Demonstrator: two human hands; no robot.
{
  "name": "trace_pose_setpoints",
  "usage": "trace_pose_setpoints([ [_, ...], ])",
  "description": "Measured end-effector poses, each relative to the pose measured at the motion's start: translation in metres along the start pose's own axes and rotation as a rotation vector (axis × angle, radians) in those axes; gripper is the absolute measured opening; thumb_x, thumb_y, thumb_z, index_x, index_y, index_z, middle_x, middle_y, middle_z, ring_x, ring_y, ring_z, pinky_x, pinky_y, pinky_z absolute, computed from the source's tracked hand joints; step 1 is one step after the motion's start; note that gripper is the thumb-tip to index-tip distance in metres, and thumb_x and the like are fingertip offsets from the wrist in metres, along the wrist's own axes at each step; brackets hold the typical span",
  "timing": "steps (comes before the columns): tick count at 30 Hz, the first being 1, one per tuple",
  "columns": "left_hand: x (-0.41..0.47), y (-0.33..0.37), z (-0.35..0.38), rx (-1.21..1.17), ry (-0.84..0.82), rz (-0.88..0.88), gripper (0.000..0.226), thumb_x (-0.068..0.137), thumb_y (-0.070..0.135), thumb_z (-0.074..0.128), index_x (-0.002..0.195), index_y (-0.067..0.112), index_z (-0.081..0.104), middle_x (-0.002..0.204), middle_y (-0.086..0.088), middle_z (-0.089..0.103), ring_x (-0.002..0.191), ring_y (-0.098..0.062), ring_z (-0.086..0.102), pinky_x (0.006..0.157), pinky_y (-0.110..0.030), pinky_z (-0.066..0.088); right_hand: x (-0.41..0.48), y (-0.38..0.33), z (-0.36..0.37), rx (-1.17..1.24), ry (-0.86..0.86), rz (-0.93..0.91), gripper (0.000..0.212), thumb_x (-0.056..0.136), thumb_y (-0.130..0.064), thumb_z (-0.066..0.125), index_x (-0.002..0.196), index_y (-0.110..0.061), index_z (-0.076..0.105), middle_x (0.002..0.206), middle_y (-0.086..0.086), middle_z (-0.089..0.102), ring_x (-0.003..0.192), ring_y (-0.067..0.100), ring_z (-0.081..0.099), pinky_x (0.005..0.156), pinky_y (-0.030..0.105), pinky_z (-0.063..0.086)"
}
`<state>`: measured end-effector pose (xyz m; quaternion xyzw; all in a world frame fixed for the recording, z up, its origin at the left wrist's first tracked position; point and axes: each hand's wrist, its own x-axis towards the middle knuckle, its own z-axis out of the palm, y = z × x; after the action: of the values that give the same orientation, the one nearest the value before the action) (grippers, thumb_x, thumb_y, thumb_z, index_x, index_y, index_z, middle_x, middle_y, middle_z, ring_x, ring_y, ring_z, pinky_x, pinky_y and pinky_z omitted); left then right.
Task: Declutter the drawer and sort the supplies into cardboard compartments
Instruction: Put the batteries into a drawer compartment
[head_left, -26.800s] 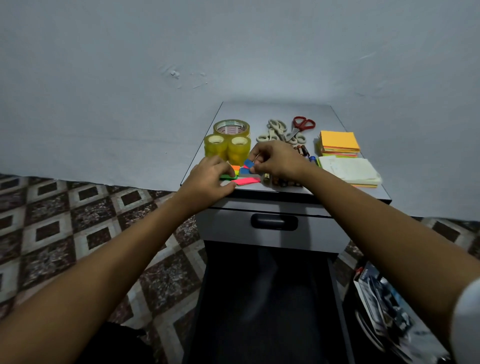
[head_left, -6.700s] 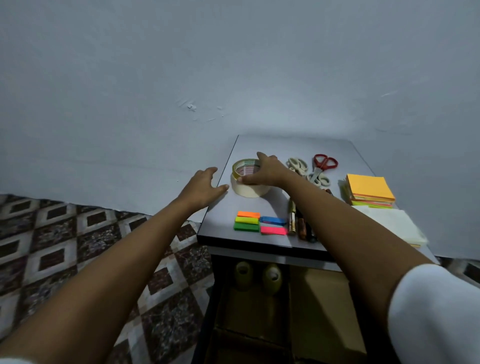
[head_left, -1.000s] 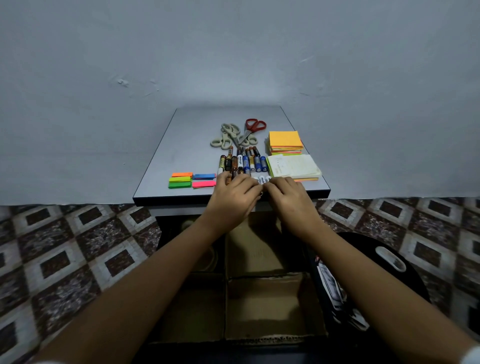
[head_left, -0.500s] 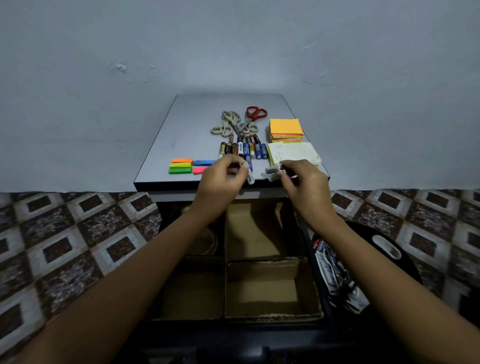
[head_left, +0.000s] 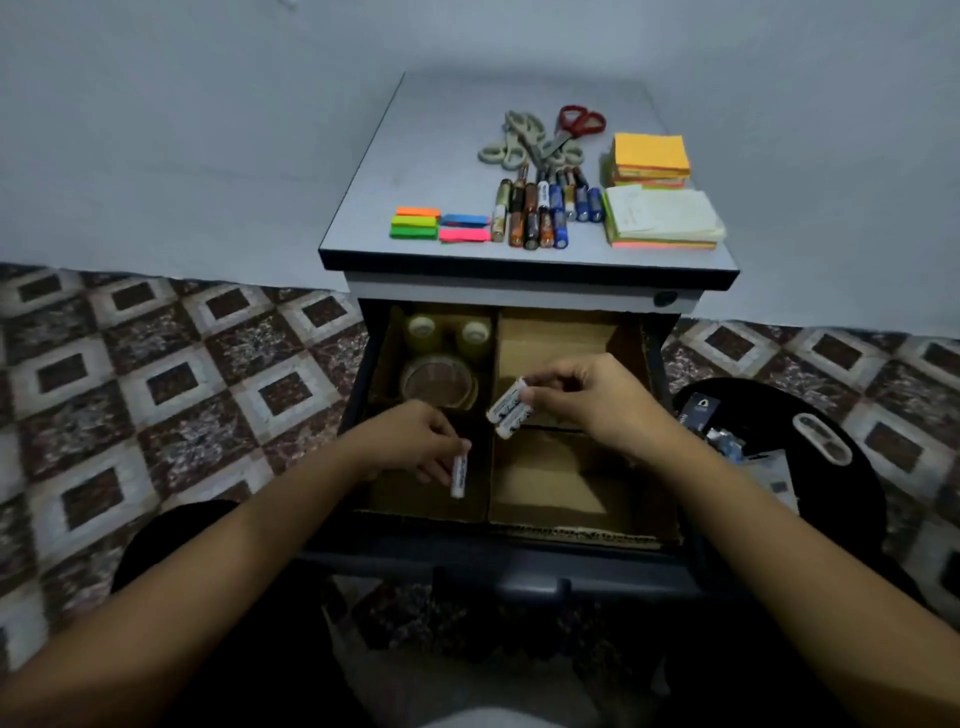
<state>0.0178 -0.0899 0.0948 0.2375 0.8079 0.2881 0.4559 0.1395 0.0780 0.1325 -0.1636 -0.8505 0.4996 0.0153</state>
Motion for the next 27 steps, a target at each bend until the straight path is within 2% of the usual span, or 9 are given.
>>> trace_pose_setpoints([
  [5,0.021,-0.03,0.021,0.077,-0.055,-0.083,0.016,0.092,0.017,0.057,0.08,0.009,0.062,0.077,-0.004,0.064,0.066,-0.013,0.062,0.059,-0.018,0.049,0.004,0.004,0.023,-0.061,-0.075,-0.014,0.023,0.088,-0.017,0.063,0.11,-0.011,0.067,0.08,-0.014,0.061,0.06,-0.017,0.055,0.058,0.002,0.041],
  [8,0.021,-0.028,0.025,0.164,-0.069,-0.012,0.015,0.092,0.011,0.056,0.103,0.003,0.063,0.086,0.002,0.057,0.067,-0.004,0.051,0.048,-0.002,0.038,0.008,0.005,0.029,-0.073,-0.108,-0.021,0.024,0.088,-0.016,0.062,0.111,-0.009,0.066,0.078,-0.015,0.059,0.056,-0.018,0.053,0.056,0.002,0.04],
  [10,0.021,-0.027,0.026,0.22,-0.104,0.003,0.015,0.091,0.011,0.056,0.103,0.005,0.063,0.08,0.004,0.054,0.06,-0.001,0.046,0.044,-0.003,0.034,0.01,0.006,0.031,-0.085,-0.121,-0.021,0.024,0.089,-0.017,0.062,0.112,-0.011,0.066,0.077,-0.014,0.06,0.056,-0.017,0.053,0.056,0.004,0.041],
  [13,0.024,-0.031,0.025,0.259,-0.159,-0.053,0.014,0.09,0.014,0.056,0.087,0.006,0.066,0.077,0.0,0.059,0.064,-0.01,0.05,0.056,-0.016,0.039,0.014,0.006,0.033,-0.101,-0.138,-0.021,0.024,0.089,-0.017,0.062,0.111,-0.011,0.066,0.081,-0.01,0.064,0.06,-0.013,0.055,0.057,0.005,0.043],
  [17,0.027,-0.037,0.021,0.232,-0.193,-0.075,0.026,0.089,0.02,0.058,0.105,0.001,0.068,0.107,-0.014,0.068,0.087,-0.018,0.056,0.082,-0.031,0.045,0.022,0.003,0.034,-0.107,-0.174,-0.023,0.023,0.088,-0.016,0.062,0.11,-0.011,0.066,0.084,-0.005,0.067,0.064,-0.005,0.058,0.061,0.009,0.046],
  [19,0.026,-0.038,0.018,0.192,-0.181,-0.071,0.026,0.089,0.018,0.059,0.107,0.002,0.068,0.109,-0.013,0.068,0.093,-0.021,0.06,0.089,-0.032,0.046,0.027,0.001,0.035,-0.139,-0.213,-0.047,0.021,0.088,-0.015,0.062,0.109,-0.013,0.067,0.082,-0.009,0.066,0.068,-0.007,0.059,0.064,0.009,0.047],
  [21,0.025,-0.041,0.012,0.048,-0.132,-0.091,0.023,0.091,0.009,0.054,0.108,0.0,0.066,0.102,-0.011,0.069,0.094,-0.023,0.064,0.086,-0.032,0.05,0.031,-0.002,0.035,-0.193,-0.254,-0.062,0.02,0.089,-0.017,0.061,0.108,-0.015,0.067,0.087,-0.008,0.067,0.077,-0.001,0.061,0.072,0.014,0.049],
  [24,0.018,-0.04,0.004,-0.161,-0.053,-0.104,0.025,0.095,0.001,0.04,0.108,0.006,0.06,0.095,-0.007,0.066,0.085,-0.016,0.063,0.077,-0.026,0.051,0.039,-0.009,0.039,-0.337,-0.325,-0.102,0.024,0.089,-0.022,0.06,0.113,-0.017,0.065,0.1,-0.007,0.066,0.087,0.002,0.058,0.076,0.013,0.045],
  [27,0.009,-0.04,0.002,-0.274,-0.063,-0.069,0.024,0.095,-0.001,0.043,0.111,0.008,0.058,0.095,-0.005,0.064,0.084,-0.011,0.062,0.075,-0.023,0.05,0.046,-0.014,0.05,-0.485,-0.413,-0.127,0.027,0.09,-0.024,0.059,0.116,-0.018,0.064,0.11,-0.005,0.065,0.095,0.003,0.057,0.082,0.017,0.046],
])
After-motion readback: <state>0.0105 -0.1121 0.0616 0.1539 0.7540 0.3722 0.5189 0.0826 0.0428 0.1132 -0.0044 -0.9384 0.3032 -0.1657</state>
